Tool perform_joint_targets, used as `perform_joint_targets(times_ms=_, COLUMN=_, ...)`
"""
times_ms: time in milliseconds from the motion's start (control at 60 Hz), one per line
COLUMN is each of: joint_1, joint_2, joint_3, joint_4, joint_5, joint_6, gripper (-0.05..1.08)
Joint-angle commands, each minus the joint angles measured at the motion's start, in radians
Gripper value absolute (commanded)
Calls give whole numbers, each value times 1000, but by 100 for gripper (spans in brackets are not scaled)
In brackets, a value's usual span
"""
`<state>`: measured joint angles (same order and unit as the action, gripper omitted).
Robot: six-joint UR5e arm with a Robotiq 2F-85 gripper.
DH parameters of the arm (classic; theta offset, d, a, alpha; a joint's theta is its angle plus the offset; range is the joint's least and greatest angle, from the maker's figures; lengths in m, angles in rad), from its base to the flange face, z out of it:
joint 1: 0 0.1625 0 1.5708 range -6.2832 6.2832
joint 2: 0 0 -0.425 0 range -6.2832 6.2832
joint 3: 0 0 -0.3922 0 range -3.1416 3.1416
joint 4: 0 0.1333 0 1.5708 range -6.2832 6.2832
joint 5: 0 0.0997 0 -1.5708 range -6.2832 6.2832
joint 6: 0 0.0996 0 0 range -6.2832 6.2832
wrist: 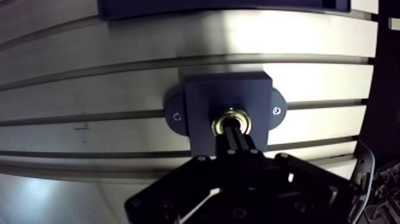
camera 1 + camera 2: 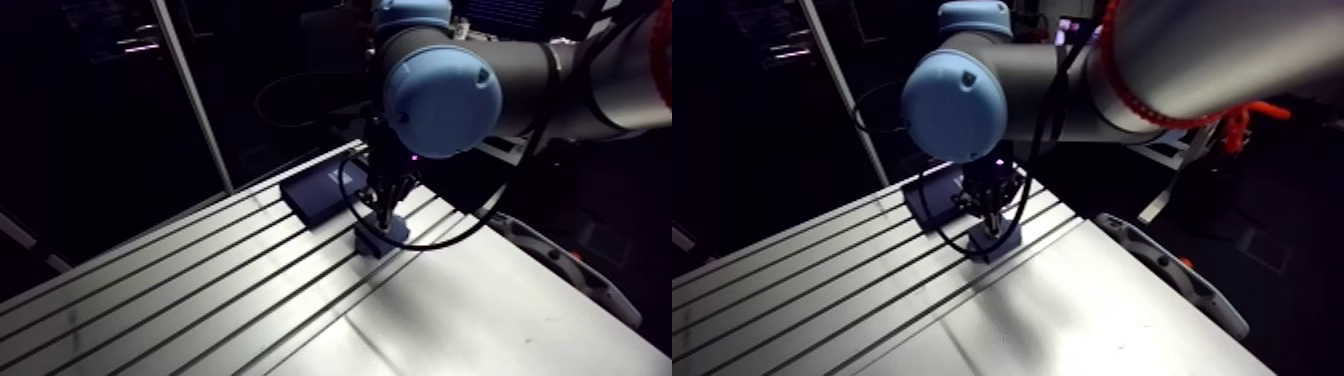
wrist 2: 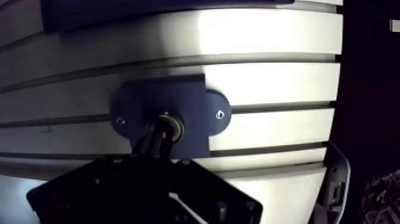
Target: Pick up the bearing and press it into the housing until flush.
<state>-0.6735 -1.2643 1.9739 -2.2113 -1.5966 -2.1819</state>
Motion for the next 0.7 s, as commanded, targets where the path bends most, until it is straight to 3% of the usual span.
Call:
perform_joint_targets(times_ms=17, joint_1=0, joint_2=1, joint_3=12, joint_4=-49, joint_5=-2, joint_6=-6, gripper=107)
perform_joint_targets(times_ms=700, joint_1=-2, joint_2=10, joint_3=21, joint_4=-55, joint_5=-1, joint_6=-9, gripper=107)
